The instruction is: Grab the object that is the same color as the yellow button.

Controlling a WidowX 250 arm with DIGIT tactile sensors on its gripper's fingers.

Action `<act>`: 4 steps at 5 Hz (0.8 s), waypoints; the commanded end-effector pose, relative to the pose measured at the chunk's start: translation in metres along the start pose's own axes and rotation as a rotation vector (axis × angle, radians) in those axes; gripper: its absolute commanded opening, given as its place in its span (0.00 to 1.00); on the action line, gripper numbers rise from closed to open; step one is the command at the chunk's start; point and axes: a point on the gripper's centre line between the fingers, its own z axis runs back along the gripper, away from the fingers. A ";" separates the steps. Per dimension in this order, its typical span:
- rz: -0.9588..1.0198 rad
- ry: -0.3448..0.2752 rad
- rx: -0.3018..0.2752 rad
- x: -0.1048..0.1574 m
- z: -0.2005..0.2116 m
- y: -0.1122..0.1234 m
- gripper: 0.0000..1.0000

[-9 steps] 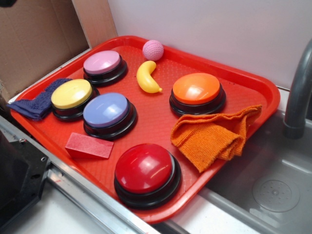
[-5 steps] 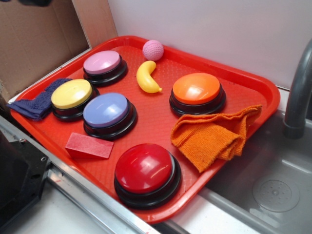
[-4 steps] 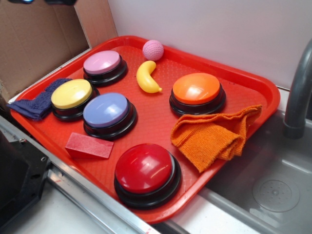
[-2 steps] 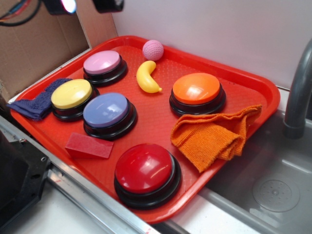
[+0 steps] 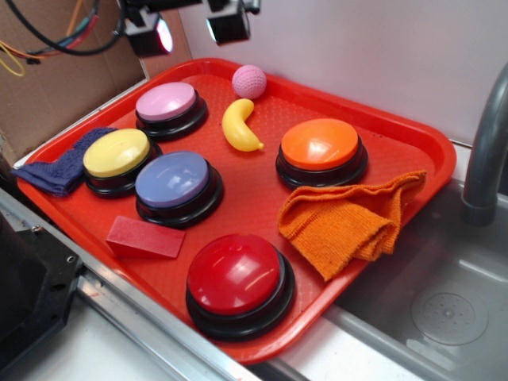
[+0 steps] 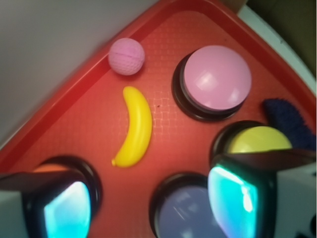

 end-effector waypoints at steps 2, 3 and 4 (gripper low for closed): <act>0.286 -0.155 0.087 0.022 -0.079 0.005 1.00; 0.284 -0.172 0.121 0.021 -0.093 0.009 1.00; 0.277 -0.153 0.131 0.019 -0.101 0.011 1.00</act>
